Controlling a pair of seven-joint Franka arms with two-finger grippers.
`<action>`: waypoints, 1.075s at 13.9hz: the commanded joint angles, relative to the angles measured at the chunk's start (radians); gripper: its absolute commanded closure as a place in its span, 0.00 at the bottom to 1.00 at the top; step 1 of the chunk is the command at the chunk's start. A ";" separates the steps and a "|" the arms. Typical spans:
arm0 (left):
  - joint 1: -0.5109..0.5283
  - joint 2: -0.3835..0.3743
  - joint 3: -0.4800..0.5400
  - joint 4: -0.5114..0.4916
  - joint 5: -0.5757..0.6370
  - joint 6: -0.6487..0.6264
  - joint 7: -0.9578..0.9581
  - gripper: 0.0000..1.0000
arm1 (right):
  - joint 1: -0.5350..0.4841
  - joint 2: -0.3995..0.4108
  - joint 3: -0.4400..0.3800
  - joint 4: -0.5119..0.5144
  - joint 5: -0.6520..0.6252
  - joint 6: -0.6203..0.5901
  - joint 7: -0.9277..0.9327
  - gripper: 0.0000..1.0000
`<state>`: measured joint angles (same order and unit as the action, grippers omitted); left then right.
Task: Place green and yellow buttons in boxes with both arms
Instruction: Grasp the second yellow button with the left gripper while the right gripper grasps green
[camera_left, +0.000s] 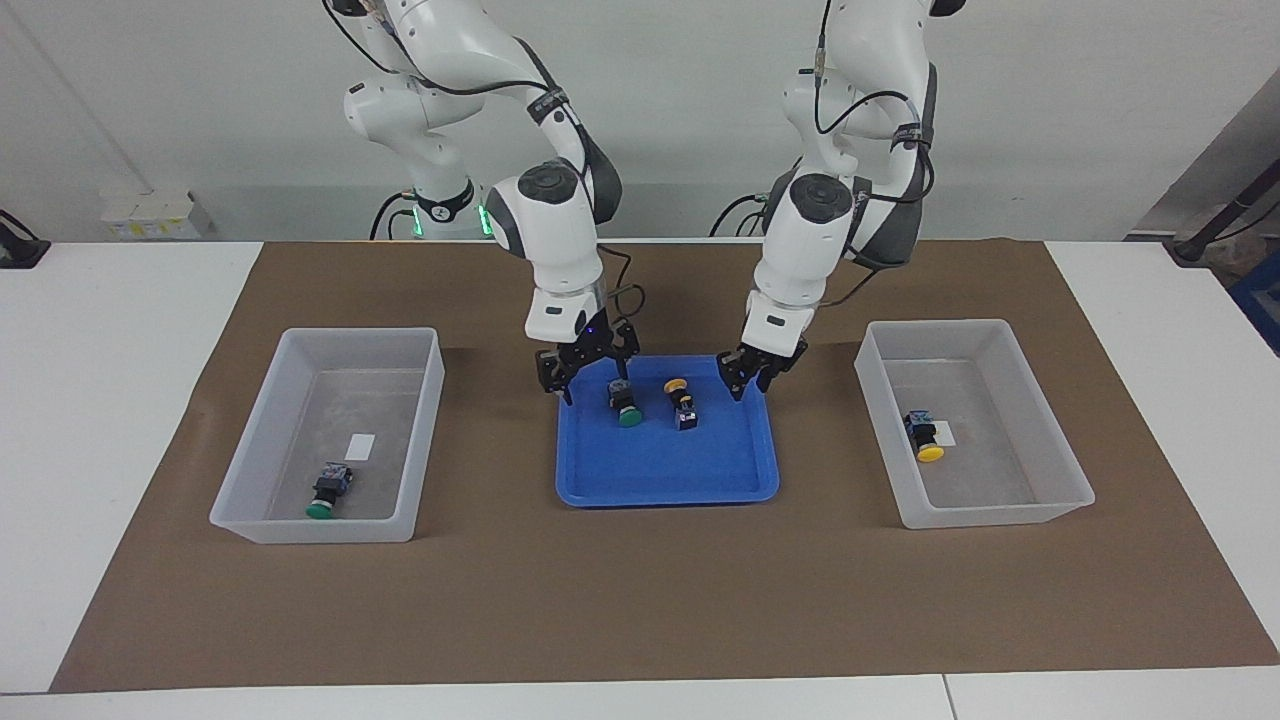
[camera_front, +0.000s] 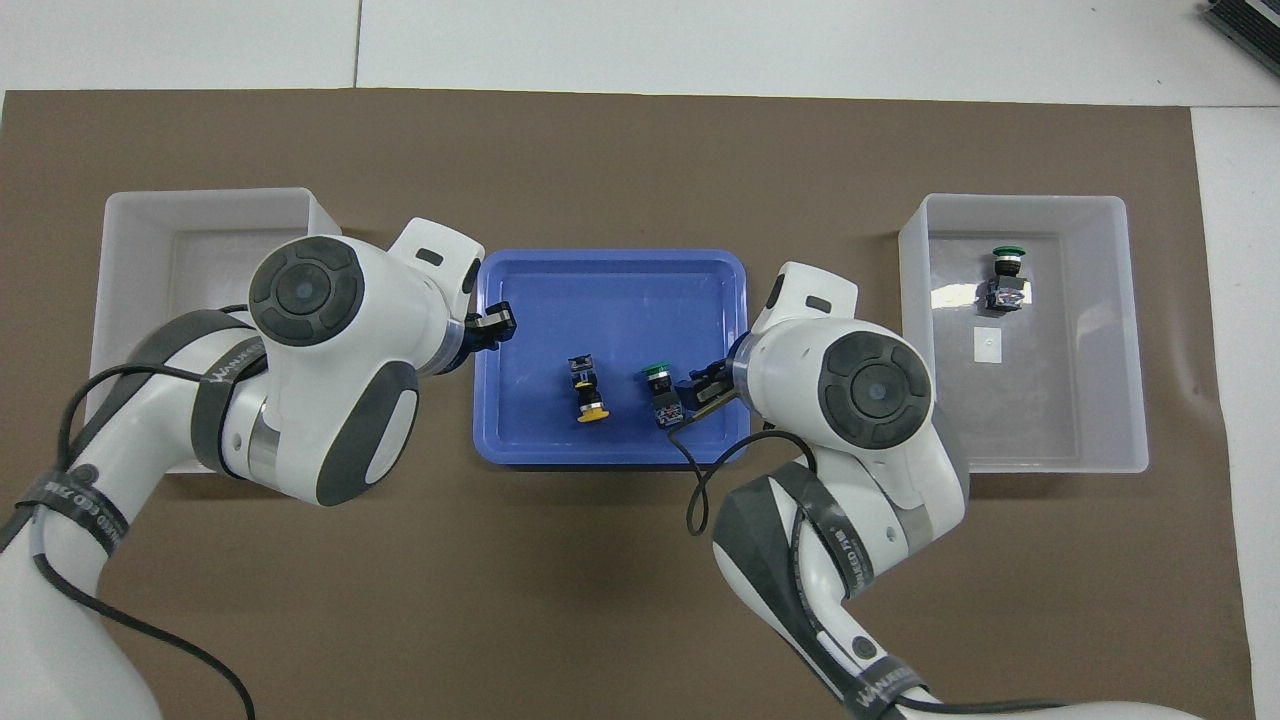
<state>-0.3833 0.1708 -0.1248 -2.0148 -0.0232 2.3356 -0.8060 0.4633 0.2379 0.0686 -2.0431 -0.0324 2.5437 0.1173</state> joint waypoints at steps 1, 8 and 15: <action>-0.048 0.027 0.017 -0.035 -0.014 0.099 -0.051 0.53 | 0.021 0.024 -0.006 -0.005 0.014 0.029 0.033 0.00; -0.112 0.116 0.019 -0.032 -0.014 0.209 -0.137 0.53 | 0.083 0.084 -0.009 -0.066 -0.017 0.133 0.127 0.37; -0.144 0.116 0.021 -0.021 -0.014 0.206 -0.194 0.51 | 0.040 0.049 -0.012 -0.068 -0.018 0.125 0.117 1.00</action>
<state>-0.5018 0.2888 -0.1228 -2.0345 -0.0235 2.5346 -0.9742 0.5321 0.3212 0.0506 -2.0947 -0.0365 2.6583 0.2246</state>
